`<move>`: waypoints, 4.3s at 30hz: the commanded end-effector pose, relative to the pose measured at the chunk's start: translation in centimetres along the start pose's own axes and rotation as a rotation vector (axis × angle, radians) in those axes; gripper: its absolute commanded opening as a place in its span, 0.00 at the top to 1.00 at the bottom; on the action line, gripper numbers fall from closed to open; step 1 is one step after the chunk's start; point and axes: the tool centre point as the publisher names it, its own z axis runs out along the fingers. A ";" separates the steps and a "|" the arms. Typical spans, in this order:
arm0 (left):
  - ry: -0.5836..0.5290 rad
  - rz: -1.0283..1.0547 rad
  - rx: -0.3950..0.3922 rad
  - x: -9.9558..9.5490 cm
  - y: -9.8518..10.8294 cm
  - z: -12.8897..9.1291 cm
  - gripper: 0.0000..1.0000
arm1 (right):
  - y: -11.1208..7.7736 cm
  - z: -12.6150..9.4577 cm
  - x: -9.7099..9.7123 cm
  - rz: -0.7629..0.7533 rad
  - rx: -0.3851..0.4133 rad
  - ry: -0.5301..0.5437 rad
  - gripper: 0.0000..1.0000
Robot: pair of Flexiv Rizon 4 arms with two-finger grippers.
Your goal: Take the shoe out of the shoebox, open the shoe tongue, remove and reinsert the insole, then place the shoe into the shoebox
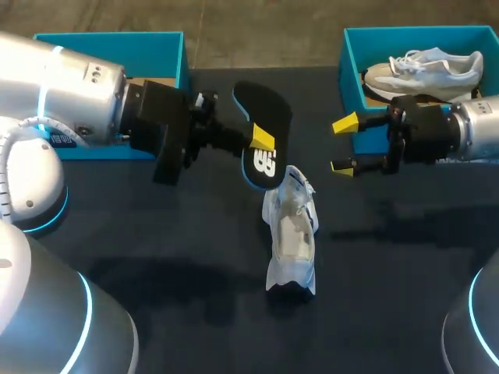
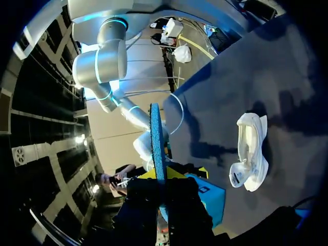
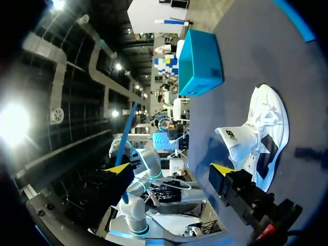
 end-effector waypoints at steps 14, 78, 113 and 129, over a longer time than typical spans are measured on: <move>-0.166 0.142 -0.072 5.3 -1.6 1.7 1.00 | 0.0 0.1 0.0 0.001 -0.001 -0.001 0.00; -0.167 0.366 -0.099 10.5 1.6 3.8 1.00 | 2.2 6.3 -0.1 -0.019 0.014 0.020 0.00; -0.171 0.352 -0.116 10.7 1.8 3.8 1.00 | 1.2 9.6 0.2 -0.019 0.044 0.015 0.56; -0.171 0.352 -0.116 10.7 1.8 3.8 1.00 | 1.0 10.0 0.1 -0.015 0.052 0.019 1.00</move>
